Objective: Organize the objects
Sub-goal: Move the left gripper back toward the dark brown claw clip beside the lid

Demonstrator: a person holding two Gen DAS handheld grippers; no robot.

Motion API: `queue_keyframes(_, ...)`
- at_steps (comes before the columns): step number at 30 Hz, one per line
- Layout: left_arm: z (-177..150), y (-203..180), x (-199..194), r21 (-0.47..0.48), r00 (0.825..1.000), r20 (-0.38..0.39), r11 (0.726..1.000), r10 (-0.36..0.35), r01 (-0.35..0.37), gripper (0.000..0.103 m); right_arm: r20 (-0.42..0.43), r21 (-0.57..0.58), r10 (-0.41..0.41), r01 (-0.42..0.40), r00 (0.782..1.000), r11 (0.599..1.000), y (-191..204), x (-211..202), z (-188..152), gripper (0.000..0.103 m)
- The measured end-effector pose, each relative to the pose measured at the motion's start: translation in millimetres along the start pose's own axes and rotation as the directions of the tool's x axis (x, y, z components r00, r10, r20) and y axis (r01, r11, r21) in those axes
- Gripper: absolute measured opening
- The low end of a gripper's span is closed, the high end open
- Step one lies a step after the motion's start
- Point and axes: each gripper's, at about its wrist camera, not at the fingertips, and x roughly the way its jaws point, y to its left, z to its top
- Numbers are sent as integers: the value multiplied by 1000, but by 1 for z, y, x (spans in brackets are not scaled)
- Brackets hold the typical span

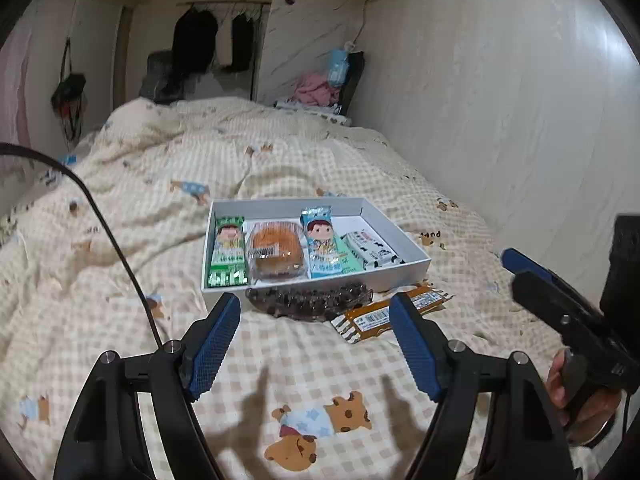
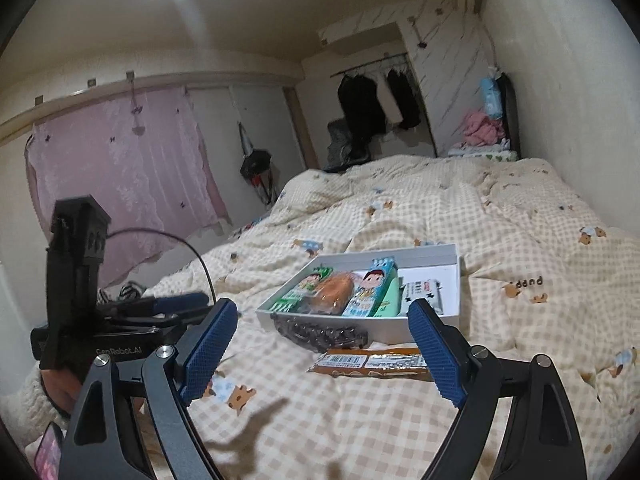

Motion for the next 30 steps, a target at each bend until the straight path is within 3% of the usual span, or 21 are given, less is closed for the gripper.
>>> queue_keyframes(13, -6, -1, 19, -15, 993, -110, 999, -36, 34, 80, -5, 81, -8, 9, 1000, 997, -14, -1, -5, 89)
queue_keyframes(18, -6, -2, 19, -11, 994, -108, 1000, -20, 19, 80, -12, 83, -8, 9, 1000, 996, -13, 0, -5, 89)
queue_keyframes(23, -2, 18, 23, -92, 990, -125, 995, -59, 48, 80, -11, 102, -5, 6, 1000, 995, -17, -1, -6, 89)
queue_keyframes(26, 9, 29, 33, -122, 981, -169, 990, -95, 75, 80, -6, 105, -3, 4, 1000, 994, -17, -2, -7, 98)
queue_keyframes(28, 15, 27, 43, -73, 972, -217, 994, -92, 78, 80, -5, 102, -2, 2, 1000, 995, -16, -3, -7, 98)
queue_keyframes(30, 18, 17, 55, 67, 967, -254, 998, 10, 7, 79, -9, 100, -2, 3, 1000, 995, -16, -2, -8, 98)
